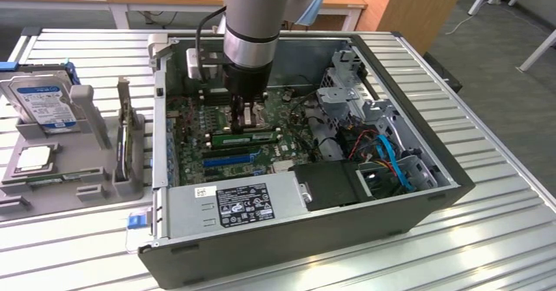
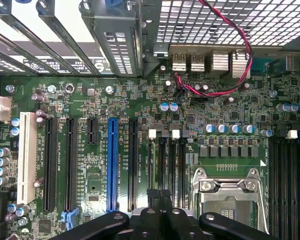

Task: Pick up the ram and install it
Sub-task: 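Press down the ram until it locks into place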

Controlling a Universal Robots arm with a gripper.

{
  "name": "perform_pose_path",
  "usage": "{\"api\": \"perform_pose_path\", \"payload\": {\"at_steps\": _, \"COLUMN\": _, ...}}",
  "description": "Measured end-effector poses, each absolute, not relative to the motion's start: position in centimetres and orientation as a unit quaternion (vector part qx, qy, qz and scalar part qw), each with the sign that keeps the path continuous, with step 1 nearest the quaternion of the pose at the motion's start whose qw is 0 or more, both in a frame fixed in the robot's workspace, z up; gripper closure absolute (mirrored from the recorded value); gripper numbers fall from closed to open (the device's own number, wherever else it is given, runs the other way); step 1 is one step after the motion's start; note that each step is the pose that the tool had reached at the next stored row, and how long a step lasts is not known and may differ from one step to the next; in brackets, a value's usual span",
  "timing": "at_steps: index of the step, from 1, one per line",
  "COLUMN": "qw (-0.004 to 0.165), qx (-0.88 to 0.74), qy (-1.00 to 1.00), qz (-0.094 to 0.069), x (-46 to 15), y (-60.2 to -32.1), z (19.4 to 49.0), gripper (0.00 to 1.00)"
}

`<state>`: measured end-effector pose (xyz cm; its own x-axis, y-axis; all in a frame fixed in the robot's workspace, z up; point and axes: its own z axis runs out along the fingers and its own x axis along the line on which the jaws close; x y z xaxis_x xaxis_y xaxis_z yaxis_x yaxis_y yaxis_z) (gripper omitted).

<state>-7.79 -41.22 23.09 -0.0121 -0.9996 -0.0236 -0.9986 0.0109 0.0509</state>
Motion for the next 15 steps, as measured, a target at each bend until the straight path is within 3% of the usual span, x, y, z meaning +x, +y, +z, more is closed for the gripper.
{"api": "perform_pose_path", "payload": {"at_steps": 15, "qw": 0.009, "qx": 0.703, "qy": -0.711, "qz": -0.026, "x": -7.79, "y": -41.21, "z": 22.86, "gripper": 0.90}}
